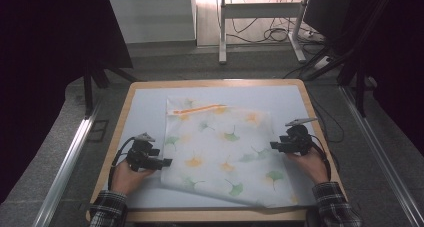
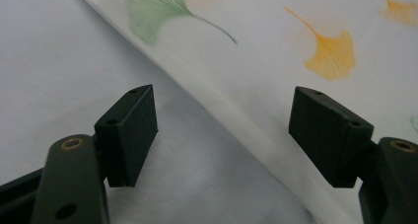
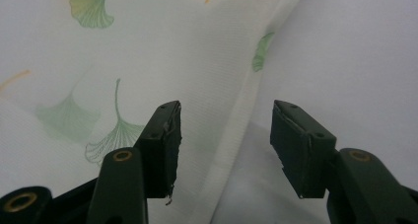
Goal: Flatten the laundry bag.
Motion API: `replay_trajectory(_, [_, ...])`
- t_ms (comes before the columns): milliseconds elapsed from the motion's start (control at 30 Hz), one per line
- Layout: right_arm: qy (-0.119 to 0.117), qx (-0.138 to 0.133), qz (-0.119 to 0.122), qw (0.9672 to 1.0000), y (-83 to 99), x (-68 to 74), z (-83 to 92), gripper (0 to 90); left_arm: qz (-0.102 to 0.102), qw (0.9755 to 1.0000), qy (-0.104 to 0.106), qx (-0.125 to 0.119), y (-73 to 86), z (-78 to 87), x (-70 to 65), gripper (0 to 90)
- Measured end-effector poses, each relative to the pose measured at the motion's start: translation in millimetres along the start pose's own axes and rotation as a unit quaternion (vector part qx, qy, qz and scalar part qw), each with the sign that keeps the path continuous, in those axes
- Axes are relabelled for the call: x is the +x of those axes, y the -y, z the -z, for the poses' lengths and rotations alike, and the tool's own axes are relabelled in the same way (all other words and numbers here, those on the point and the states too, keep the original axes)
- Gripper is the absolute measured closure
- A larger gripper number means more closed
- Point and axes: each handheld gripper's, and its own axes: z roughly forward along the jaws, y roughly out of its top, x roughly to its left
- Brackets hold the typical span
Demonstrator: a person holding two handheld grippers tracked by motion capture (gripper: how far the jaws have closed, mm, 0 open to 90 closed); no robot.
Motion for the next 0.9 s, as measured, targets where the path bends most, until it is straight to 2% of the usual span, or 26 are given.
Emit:
replay_trajectory(67, [-0.003, 0.004, 0.008, 1.0, 1.3, 4.0, 0.0, 45.2, -0.002, 1.0, 0.008, 0.003, 3.7, 1.2, -6.2, 27.4])
replay_trajectory(233, [-0.003, 0.031, 0.025, 0.9992, 6.5, 9.7, -5.4, 54.4, -0.001, 0.9995, 0.03, 0.011, 16.3, 7.3, -20.5, 30.9])
replay_trajectory(300, [0.003, 0.036, 0.036, 0.9987, 7.0, 11.7, -7.6, 55.5, 0.009, 0.9992, 0.037, 0.013, 21.5, 7.3, -23.0, 32.4])
replay_trajectory(367, [0.005, 0.038, 0.037, 0.9986, 5.8, 12.8, -8.1, 55.7, 0.014, 0.9983, 0.054, 0.017, 24.1, 6.1, -23.2, 34.2])
replay_trajectory(400, [0.005, 0.038, 0.04, 0.9985, 5.9, 13.0, -8.4, 55.7, 0.014, 0.9987, 0.046, 0.015, 24.3, 7.8, -23.9, 34.2])
replay_trajectory(467, [0.008, 0.038, 0.046, 0.9982, 6.3, 13.8, -8.4, 55.5, 0.014, 0.9995, 0.029, 0.001, 25.0, 15.4, -23.8, 34.9])
replay_trajectory(567, [0.007, 0.038, 0.052, 0.9979, 6.9, 14.4, -8.3, 54.5, 0.002, 0.9985, 0.045, -0.031, 32.9, 29.7, -22.5, 30.8])
replay_trajectory(633, [0.006, 0.039, 0.055, 0.9977, 6.9, 14.3, -8.4, 53.8, -0.004, 0.9969, 0.075, -0.023, 39.6, 29.7, -23.1, 25.8])
replay_trajectory(700, [0.005, 0.039, 0.056, 0.9977, 7.1, 14.4, -8.4, 52.9, -0.009, 0.9961, 0.088, -0.005, 44.2, 24.5, -25.6, 23.1])
replay_trajectory(767, [0.006, 0.038, 0.064, 0.9972, 7.3, 15.0, -8.8, 52.0, -0.026, 0.9953, 0.09, 0.026, 44.6, 17.8, -30.3, 21.9])
replay_trajectory(800, [0.008, 0.039, 0.066, 0.997, 7.2, 15.7, -8.8, 51.5, -0.036, 0.9954, 0.083, 0.033, 43.6, 16.5, -33.9, 21.5])
replay_trajectory(867, [0.011, 0.041, 0.072, 0.9965, 7.3, 17.4, -9.1, 50.7, -0.04, 0.9931, 0.108, 0.024, 40.5, 15.5, -38.2, 22.1])
replay_trajectory(900, [0.013, 0.041, 0.075, 0.9963, 7.4, 18.0, -9.3, 50.6, -0.046, 0.9925, 0.111, 0.022, 38.6, 15.3, -40.6, 22.6])
